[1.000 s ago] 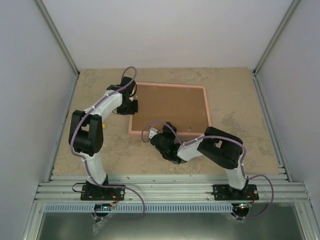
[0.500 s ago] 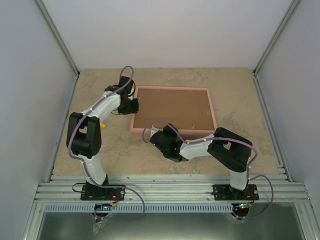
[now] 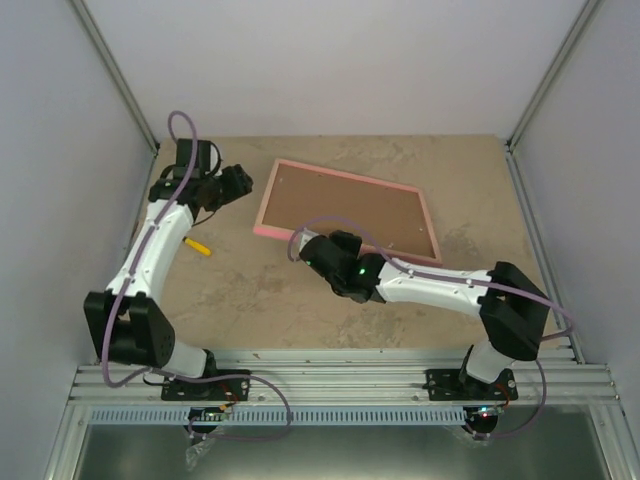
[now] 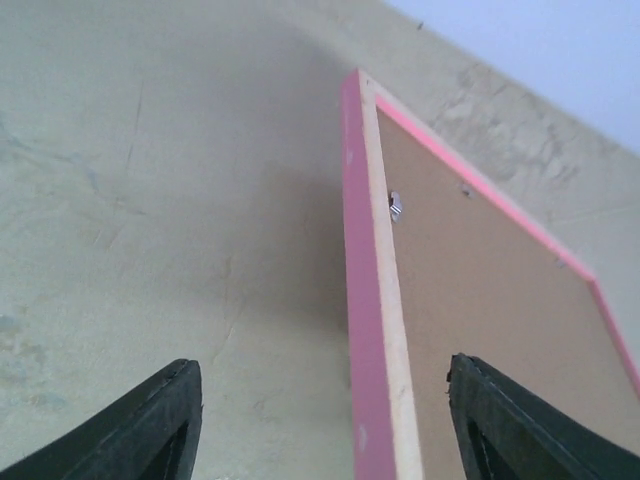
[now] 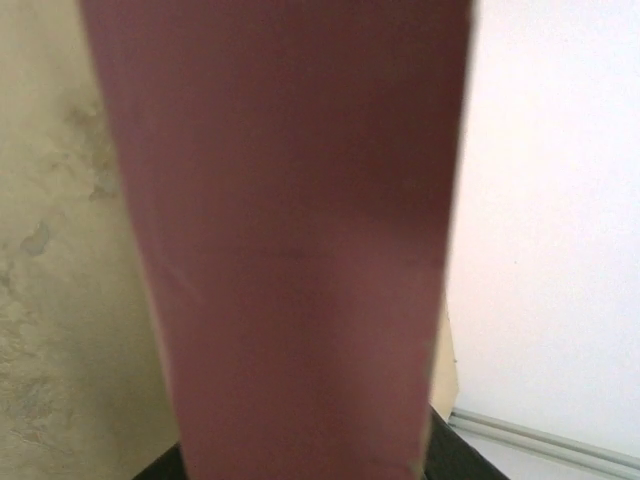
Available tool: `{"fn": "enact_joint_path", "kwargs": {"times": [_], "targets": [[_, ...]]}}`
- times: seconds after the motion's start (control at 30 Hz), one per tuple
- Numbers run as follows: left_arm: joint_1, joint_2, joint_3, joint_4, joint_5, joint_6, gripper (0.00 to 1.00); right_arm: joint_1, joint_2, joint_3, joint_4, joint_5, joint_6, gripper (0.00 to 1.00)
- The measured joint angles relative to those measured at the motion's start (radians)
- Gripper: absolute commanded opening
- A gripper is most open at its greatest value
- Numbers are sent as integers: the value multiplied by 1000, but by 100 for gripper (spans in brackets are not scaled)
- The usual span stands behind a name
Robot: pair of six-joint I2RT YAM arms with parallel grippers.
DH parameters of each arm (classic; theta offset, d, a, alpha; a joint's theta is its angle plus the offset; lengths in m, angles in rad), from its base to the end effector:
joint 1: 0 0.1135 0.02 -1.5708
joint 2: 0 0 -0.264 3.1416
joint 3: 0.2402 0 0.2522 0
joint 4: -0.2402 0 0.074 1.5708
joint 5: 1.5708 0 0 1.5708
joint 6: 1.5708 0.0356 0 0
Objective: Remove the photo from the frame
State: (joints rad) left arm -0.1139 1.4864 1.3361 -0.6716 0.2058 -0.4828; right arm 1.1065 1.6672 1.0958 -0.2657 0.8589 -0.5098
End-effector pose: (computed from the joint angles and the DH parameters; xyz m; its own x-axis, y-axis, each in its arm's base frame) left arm 0.3201 -0.0439 0.3195 -0.7603 -0.3704 -0.5335 -0.1169 0.8860 -0.4487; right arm 0.1804 0.3000 0.2220 -0.1160 -0.9436 -0.3101 -0.4740 0.3269 -0.8176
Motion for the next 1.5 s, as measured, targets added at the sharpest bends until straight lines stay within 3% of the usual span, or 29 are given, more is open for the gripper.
{"fn": "enact_joint_path", "kwargs": {"times": [0.33,0.73,1.1,1.5], "targets": [[34,-207,-115,73,-76,-97,84,-76,-101,266,-269,-204,151,0],[35,-344,-121,97,-226,-116,90,-209,-188,491,-345,-583,421,0],[35,-342,-117,95,-223,-108,91,-359,-217,443,-202,-1006,782,0],[35,-342,-106,40,-177,-90,91,-532,-183,189,51,-1423,1178,1]]}}
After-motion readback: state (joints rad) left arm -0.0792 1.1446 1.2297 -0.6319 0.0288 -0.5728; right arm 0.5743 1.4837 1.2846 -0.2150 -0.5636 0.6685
